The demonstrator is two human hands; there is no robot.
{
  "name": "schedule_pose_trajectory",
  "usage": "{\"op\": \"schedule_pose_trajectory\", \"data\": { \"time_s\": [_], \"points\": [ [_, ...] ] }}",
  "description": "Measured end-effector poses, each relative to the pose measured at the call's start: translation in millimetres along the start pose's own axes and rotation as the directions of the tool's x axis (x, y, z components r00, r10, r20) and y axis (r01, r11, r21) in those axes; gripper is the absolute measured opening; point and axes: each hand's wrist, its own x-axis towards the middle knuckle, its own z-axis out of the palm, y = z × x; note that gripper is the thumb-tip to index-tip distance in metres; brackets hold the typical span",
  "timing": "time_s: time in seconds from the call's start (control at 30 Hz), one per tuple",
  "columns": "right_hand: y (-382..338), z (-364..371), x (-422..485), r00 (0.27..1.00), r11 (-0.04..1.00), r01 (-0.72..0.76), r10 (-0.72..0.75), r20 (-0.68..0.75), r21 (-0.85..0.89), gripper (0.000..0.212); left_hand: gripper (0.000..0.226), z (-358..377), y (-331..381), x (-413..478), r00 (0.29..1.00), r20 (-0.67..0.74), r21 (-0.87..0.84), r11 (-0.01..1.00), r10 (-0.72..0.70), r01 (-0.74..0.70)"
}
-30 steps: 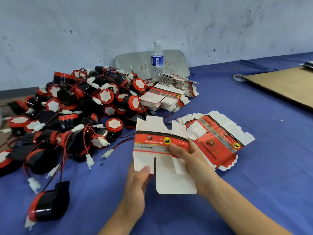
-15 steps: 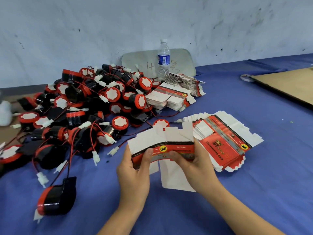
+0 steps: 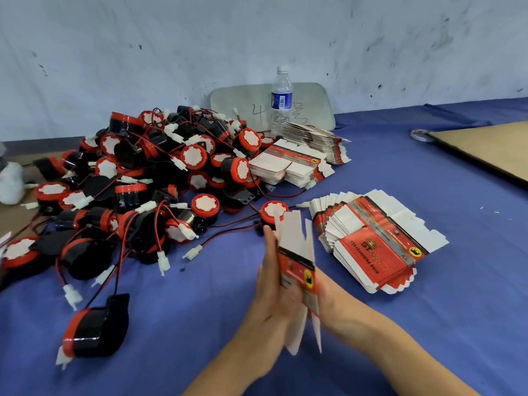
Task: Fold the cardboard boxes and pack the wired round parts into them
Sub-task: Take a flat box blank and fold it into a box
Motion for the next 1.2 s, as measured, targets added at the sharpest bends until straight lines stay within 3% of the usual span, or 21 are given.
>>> {"op": "schedule_pose_trajectory", "data": {
  "time_s": [0.07,0.1,0.17,0.3,0.37,0.47,0.57,0.63,0.77,1.0,1.1,1.2],
  "points": [
    [-13,8,-5,0.994,0.998,0.034,-0.038,0.1,0.044,0.116,0.151,13,1,0,0.998,0.052,-0.094,0.995,-0.041,0.046],
    [-16,7,-6,0.993,0.998,0.007,-0.014,0.115,0.063,0.127,0.132,20,0,9,0.996,-0.002,-0.091,0.992,-0.092,0.091],
    [-24,5,-12,0.996,0.986,-0.083,0.077,0.045,0.144,0.11,0.099,10,-3,5,0.99,-0.12,-0.159,0.986,-0.071,0.051],
    [-11,-7,-10,0.984,0.968,-0.095,0.126,-0.127,0.231,0.108,0.075,-1,-7,14,0.962,-0.274,-0.232,0.971,-0.005,-0.061],
    [-7,-10,-8,0.977,0.95,-0.067,0.125,-0.174,0.306,0.101,0.071,-3,-5,14,0.96,-0.279,-0.281,0.957,-0.009,-0.073],
    [-5,-7,3,0.983,0.975,0.042,0.0,-0.186,0.218,0.097,0.077,0,-2,10,0.974,-0.226,-0.329,0.942,-0.017,-0.06],
    [2,-13,10,0.923,0.984,0.118,-0.058,-0.381,0.134,0.063,0.08,5,-3,7,0.966,-0.257,-0.256,0.962,0.022,-0.09],
    [3,-18,11,0.883,0.984,0.17,-0.125,-0.452,0.06,0.068,0.071,7,-4,4,0.96,-0.27,-0.16,0.979,0.079,-0.126],
    [1,-19,9,0.884,0.967,0.253,-0.231,-0.407,0.0,0.058,0.073,7,-1,5,0.953,-0.253,-0.02,0.984,0.167,-0.178],
    [5,-20,9,0.864,0.961,0.277,-0.255,-0.435,-0.013,0.038,0.087,9,-6,5,0.931,-0.201,0.132,0.95,0.306,-0.283],
    [6,-19,9,0.841,0.955,0.285,-0.291,-0.456,-0.083,0.042,0.088,9,-9,5,0.902,-0.229,0.285,0.911,0.367,-0.298],
    [8,-13,9,0.841,0.947,0.271,-0.319,-0.436,-0.17,0.053,0.092,9,-14,5,0.824,-0.348,0.476,0.842,0.447,-0.255]
  ]
}}
